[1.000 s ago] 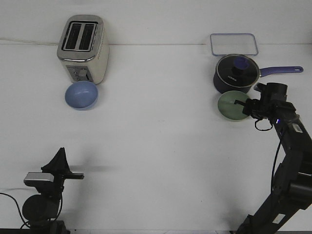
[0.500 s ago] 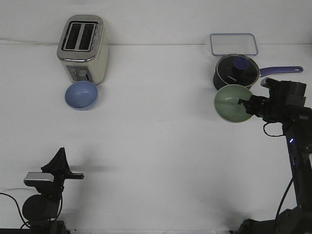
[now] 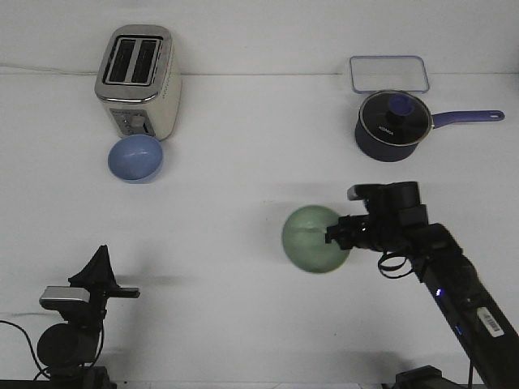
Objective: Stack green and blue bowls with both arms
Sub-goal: 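Lift the green bowl with the right gripper and lower it nearer the robot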
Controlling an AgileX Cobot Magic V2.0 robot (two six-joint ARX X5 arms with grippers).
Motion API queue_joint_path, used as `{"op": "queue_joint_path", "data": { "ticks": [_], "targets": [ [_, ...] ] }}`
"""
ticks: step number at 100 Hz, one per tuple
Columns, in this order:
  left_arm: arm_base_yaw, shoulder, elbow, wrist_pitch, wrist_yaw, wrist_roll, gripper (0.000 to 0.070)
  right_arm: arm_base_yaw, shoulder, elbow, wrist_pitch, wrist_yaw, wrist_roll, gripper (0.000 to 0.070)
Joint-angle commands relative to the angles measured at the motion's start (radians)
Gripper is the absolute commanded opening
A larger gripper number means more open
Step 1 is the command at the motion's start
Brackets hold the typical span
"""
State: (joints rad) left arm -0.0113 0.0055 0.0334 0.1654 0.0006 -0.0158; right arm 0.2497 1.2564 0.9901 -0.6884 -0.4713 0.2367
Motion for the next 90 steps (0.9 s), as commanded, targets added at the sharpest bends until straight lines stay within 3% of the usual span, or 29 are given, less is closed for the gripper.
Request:
{"op": "queue_joint_path", "data": {
  "ticks": [1, 26, 39, 76, 80, 90],
  "targets": [
    [-0.001, -0.001, -0.019, 0.013, 0.001, 0.003, 0.0013, 0.067, 0.008, -0.038, 0.050, -0.004, 0.068, 0.0000],
    [-0.001, -0.001, -0.019, 0.013, 0.001, 0.003, 0.0013, 0.252, 0.010, -0.208, 0.239, 0.037, 0.205, 0.0000],
    [-0.001, -0.001, -0.019, 0.013, 0.001, 0.003, 0.0013, 0.290, 0.023, -0.246, 0.248, 0.087, 0.206, 0.0000],
    [-0.001, -0.001, -0.019, 0.013, 0.001, 0.003, 0.0013, 0.294, 0.132, -0.256, 0.254, 0.079, 0.176, 0.0003],
    [-0.001, -0.001, -0.019, 0.013, 0.001, 0.003, 0.0013, 0.294, 0.135, -0.256, 0.255, 0.079, 0.174, 0.0059],
    [-0.001, -0.001, -0.019, 0.013, 0.001, 0.003, 0.0013, 0.294, 0.133, -0.256, 0.260, 0.079, 0.174, 0.0326]
  ]
}}
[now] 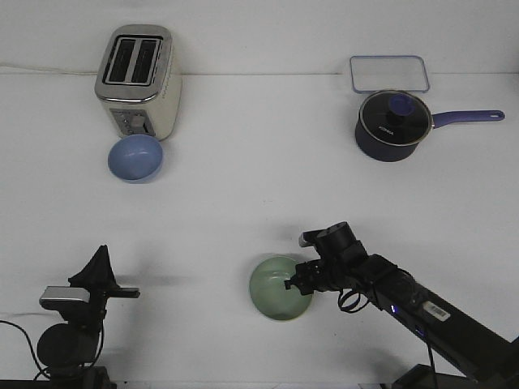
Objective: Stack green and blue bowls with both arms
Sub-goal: 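Lift the green bowl with the right gripper and lower it nearer the robot, then open the right gripper and withdraw it from the green bowl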
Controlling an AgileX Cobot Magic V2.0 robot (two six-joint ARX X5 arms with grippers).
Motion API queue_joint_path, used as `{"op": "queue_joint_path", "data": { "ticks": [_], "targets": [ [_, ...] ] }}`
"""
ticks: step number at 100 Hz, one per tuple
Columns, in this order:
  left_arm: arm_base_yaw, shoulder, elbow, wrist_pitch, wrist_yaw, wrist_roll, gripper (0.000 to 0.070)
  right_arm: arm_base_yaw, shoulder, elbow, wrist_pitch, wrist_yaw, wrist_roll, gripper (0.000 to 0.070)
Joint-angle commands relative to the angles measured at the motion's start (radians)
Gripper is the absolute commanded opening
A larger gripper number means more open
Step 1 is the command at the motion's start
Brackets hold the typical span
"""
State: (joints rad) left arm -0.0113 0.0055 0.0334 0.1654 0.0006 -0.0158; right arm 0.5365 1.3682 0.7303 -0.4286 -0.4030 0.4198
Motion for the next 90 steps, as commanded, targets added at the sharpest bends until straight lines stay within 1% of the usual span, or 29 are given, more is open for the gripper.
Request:
{"op": "queue_joint_path", "data": {
  "ticks": [1, 4, 13, 29, 37, 51, 62, 73, 79, 84, 90],
  "targets": [
    [-0.001, -0.001, -0.019, 0.013, 0.001, 0.003, 0.0013, 0.008, 0.020, 0.003, 0.000, 0.010, -0.009, 0.0344],
    [-0.001, -0.001, -0.019, 0.013, 0.001, 0.003, 0.0013, 0.007, 0.018, 0.004, 0.000, 0.010, -0.009, 0.0373],
    [-0.001, -0.001, -0.019, 0.013, 0.001, 0.003, 0.0013, 0.001, -0.009, 0.010, -0.002, 0.007, -0.024, 0.0429],
    [-0.001, -0.001, -0.019, 0.013, 0.001, 0.003, 0.0013, -0.034, -0.116, 0.052, -0.032, 0.009, -0.037, 0.0441],
    [-0.001, -0.001, -0.019, 0.013, 0.001, 0.003, 0.0013, -0.069, -0.189, 0.082, -0.047, 0.015, -0.061, 0.0441],
    [-0.001, -0.001, -0.019, 0.013, 0.001, 0.003, 0.0013, -0.164, -0.323, 0.112, -0.044, 0.030, -0.136, 0.0440],
    [-0.001, -0.001, -0.019, 0.013, 0.001, 0.000, 0.0013, -0.267, -0.414, 0.113, -0.045, 0.074, -0.217, 0.0440],
    [-0.001, -0.001, -0.019, 0.017, 0.001, -0.042, 0.0013, -0.374, -0.495, 0.112, -0.054, 0.100, -0.329, 0.0440],
    [-0.001, -0.001, -0.017, 0.019, 0.001, -0.094, 0.0013, -0.430, -0.545, 0.106, -0.054, 0.100, -0.376, 0.0440],
    [-0.001, -0.001, -0.013, 0.022, 0.001, -0.124, 0.0013, -0.460, -0.580, 0.097, -0.053, 0.098, -0.397, 0.0439],
    [-0.001, -0.001, -0.006, 0.028, 0.001, -0.172, 0.0011, -0.483, -0.632, 0.073, -0.039, 0.087, -0.398, 0.0439]
  ]
}}
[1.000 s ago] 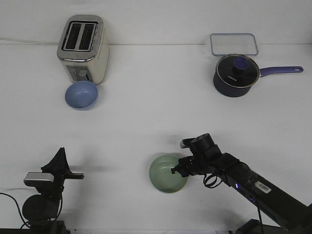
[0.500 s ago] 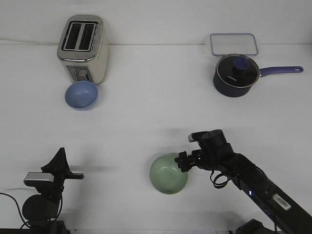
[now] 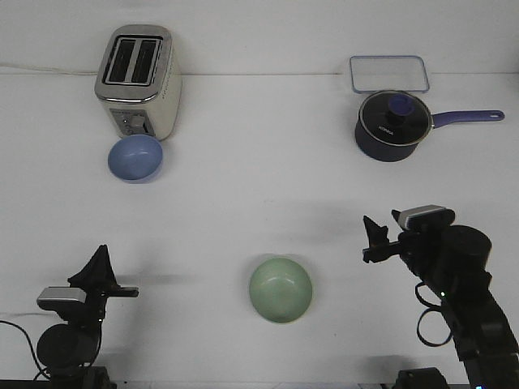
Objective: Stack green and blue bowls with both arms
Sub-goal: 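Open the right gripper and withdraw it from the green bowl, then reach the left gripper to the light blue bowl's rim and grasp it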
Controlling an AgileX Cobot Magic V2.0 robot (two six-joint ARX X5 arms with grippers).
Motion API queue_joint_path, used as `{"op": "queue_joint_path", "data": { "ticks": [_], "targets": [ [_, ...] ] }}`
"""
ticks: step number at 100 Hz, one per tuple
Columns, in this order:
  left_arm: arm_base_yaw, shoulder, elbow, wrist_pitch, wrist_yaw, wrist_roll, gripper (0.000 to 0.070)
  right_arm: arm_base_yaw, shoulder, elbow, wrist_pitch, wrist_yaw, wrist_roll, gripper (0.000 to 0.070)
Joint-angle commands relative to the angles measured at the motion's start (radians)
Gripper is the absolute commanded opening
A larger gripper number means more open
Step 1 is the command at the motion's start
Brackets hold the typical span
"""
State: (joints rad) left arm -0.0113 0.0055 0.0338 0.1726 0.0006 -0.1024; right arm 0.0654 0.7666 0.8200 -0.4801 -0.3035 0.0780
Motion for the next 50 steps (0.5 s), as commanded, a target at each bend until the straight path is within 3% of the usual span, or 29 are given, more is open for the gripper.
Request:
{"op": "queue_joint_path", "data": {
  "ticks": [1, 21, 38, 50],
  "targets": [
    [-0.001, -0.001, -0.005, 0.023, 0.000, -0.095, 0.0011, -0.015, -0.040, -0.022, 0.016, -0.014, -0.056, 0.0439],
    [-0.001, 0.000, 0.059, 0.042, -0.002, -0.316, 0.0012, -0.034, -0.236, -0.191, 0.101, -0.009, -0.061, 0.0438],
    [-0.001, 0.113, 0.249, -0.185, -0.040, -0.288, 0.0013, -0.035, -0.399, -0.316, 0.175, 0.034, -0.049, 0.0436],
    [0.003, 0.312, 0.426, -0.296, -0.058, -0.229, 0.0013, -0.035, -0.452, -0.318, 0.144, 0.079, -0.052, 0.0396]
  ]
}}
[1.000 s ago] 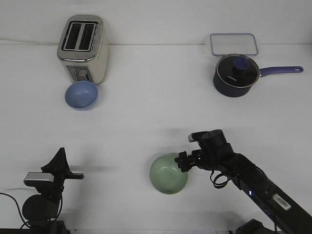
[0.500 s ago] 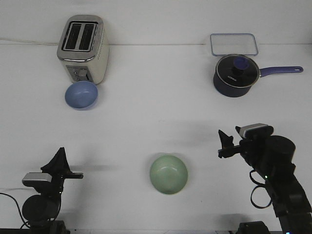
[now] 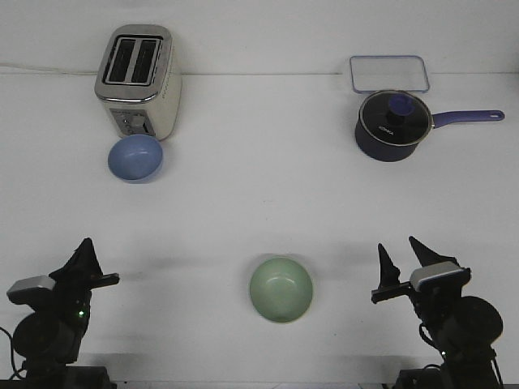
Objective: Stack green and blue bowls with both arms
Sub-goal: 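Reach the left gripper to the light blue bowl's rim and grasp it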
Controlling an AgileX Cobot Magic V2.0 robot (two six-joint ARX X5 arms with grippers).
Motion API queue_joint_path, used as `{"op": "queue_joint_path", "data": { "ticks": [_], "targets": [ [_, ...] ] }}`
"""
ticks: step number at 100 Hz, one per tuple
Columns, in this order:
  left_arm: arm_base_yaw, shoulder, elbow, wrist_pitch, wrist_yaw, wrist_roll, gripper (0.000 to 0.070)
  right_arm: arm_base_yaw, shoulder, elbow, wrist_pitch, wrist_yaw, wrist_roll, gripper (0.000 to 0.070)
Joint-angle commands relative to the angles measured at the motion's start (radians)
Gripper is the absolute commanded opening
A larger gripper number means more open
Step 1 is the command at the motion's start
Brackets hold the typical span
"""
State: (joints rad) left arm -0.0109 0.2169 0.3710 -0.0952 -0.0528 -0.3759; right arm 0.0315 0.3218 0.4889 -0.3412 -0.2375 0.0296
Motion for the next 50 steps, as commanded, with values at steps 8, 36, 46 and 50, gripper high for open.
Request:
{"op": "queue_joint_path", "data": {
  "ticks": [8, 36, 46, 50],
  "targets": [
    [0.010, 0.275, 0.233, -0.122, -0.004, 0.087, 0.0013, -0.002, -0.013, 0.013, 0.005, 0.011, -0.003, 0.0397],
    [0.054, 0.843, 0.685, -0.347, -0.001, 0.181, 0.0317, -0.002, -0.013, 0.013, 0.016, 0.000, 0.005, 0.0398],
    [0.072, 0.986, 0.777, -0.356, 0.033, 0.185, 0.0637, 0.002, -0.014, 0.014, 0.019, 0.000, 0.007, 0.0398],
    [0.082, 1.038, 0.806, -0.356, 0.056, 0.185, 0.0649, 0.003, -0.014, 0.014, 0.020, 0.000, 0.007, 0.0398]
  ]
}}
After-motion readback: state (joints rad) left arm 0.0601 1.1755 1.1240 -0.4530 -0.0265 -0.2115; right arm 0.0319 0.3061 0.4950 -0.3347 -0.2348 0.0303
